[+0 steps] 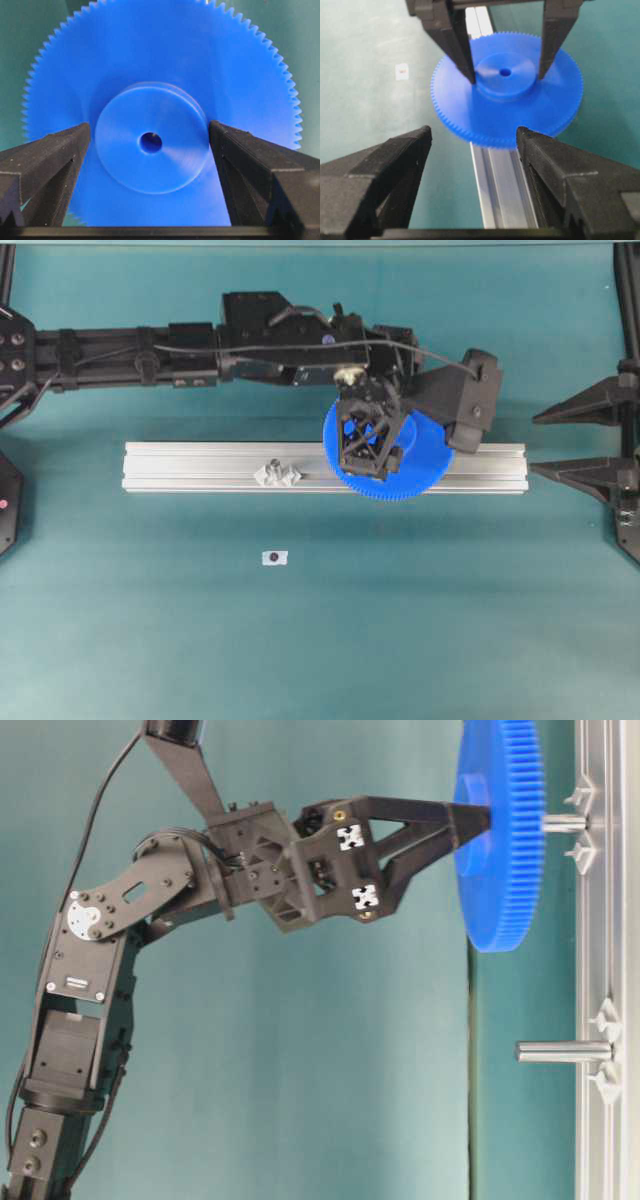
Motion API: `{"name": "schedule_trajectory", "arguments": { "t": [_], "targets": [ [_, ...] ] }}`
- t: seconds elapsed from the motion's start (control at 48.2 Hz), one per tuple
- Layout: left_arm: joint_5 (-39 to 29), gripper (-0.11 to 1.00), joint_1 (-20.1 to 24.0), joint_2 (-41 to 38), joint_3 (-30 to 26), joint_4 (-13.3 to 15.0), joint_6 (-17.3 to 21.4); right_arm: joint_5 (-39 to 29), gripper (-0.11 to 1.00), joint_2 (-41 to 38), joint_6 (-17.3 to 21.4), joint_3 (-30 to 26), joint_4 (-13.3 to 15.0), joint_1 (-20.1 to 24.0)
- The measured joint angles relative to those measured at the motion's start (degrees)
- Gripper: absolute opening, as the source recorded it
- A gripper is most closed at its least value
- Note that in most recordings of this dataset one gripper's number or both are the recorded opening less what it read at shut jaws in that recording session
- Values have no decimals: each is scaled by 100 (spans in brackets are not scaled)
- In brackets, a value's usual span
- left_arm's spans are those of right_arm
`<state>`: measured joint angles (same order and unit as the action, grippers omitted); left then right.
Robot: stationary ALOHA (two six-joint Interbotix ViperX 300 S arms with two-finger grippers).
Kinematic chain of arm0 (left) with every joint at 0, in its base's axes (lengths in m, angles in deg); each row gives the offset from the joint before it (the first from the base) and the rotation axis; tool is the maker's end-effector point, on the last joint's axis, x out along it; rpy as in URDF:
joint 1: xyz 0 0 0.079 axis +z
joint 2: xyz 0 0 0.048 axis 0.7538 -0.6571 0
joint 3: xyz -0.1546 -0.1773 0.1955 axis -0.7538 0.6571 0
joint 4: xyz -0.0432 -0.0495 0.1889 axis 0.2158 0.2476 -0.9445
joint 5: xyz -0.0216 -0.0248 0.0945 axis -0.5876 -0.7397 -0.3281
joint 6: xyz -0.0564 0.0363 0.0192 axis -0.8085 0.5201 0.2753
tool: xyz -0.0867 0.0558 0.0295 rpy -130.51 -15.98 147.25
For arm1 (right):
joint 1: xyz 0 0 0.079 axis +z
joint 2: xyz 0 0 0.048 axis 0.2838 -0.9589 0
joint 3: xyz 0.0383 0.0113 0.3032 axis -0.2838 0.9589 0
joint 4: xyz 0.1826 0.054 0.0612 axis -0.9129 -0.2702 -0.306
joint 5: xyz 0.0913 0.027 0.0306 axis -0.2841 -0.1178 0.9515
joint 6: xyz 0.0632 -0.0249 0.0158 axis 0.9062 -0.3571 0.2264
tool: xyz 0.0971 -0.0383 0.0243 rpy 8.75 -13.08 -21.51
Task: Insert the large gear onto the shaft.
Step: 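Lower the gear down onto the right shaft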
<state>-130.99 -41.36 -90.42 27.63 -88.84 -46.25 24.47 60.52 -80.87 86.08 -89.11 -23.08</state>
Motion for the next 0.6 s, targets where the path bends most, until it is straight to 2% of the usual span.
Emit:
{"name": "schedule_trajectory", "arguments": {
  "t": [0.602],
  "targets": [
    [0, 92, -18, -9, 105, -18, -97, 79, 76, 0, 0, 0, 0, 0]
  ]
}}
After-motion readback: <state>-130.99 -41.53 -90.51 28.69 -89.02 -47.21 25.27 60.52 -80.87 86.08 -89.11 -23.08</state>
